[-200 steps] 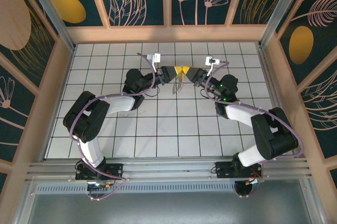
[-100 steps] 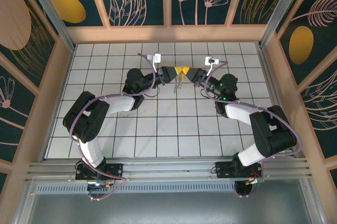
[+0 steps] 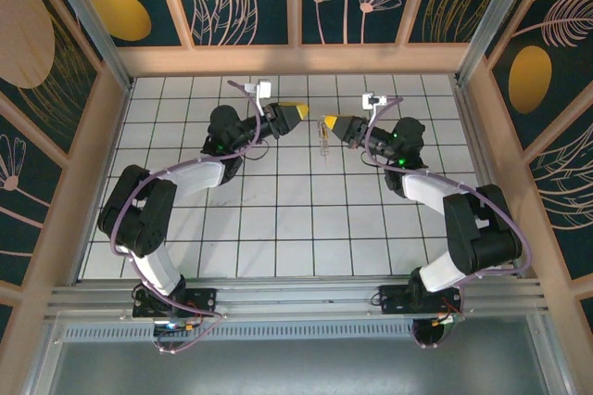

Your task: Put the keys on the keyring

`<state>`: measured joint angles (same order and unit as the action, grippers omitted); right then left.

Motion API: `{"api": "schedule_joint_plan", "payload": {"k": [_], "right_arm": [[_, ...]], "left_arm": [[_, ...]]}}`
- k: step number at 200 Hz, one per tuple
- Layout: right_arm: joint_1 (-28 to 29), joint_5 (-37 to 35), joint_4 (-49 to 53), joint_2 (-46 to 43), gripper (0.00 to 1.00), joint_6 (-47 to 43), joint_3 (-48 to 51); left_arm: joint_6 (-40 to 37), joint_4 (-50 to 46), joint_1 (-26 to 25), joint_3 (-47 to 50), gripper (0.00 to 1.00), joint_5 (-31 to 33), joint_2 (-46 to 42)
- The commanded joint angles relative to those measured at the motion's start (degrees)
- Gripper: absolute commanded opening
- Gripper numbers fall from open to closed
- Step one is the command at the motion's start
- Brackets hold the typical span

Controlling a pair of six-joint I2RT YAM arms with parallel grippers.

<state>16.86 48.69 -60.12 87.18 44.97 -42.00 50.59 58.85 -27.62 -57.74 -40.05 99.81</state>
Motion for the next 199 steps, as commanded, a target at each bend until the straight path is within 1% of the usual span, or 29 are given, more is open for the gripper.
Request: {"api": "schedule_joint_plan", "payload": {"k": [1,30,96,171,199], "right_arm": [[-0.45,4.49,2.12,0.7,0.0,-3.5,-3.22],[-0.55,6.35,3.16,1.74,0.0,-3.97,-4.89],[-0.55,7.46,2.0,2.61,0.0,-2.93,-5.59],[-0.52,7.3,1.32,2.34,0.0,-2.53,-5.25],[-0.52,7.12,0.67,2.57,0.0,-2.13,-5.12]], "left_arm": [[-4.86,-5.46,0.8,-3.67,0.41,-5.39,-0.01],[-7.8,-10.81,1.25,-7.19,0.43,-10.13,1.52],[-11.63,-15.63,1.25,-9.65,0.42,-13.24,3.46],[-11.36,-14.77,1.17,-9.59,0.41,-15.21,4.9],[-9.99,-12.76,1.07,-9.26,0.37,-16.28,5.34]]}}
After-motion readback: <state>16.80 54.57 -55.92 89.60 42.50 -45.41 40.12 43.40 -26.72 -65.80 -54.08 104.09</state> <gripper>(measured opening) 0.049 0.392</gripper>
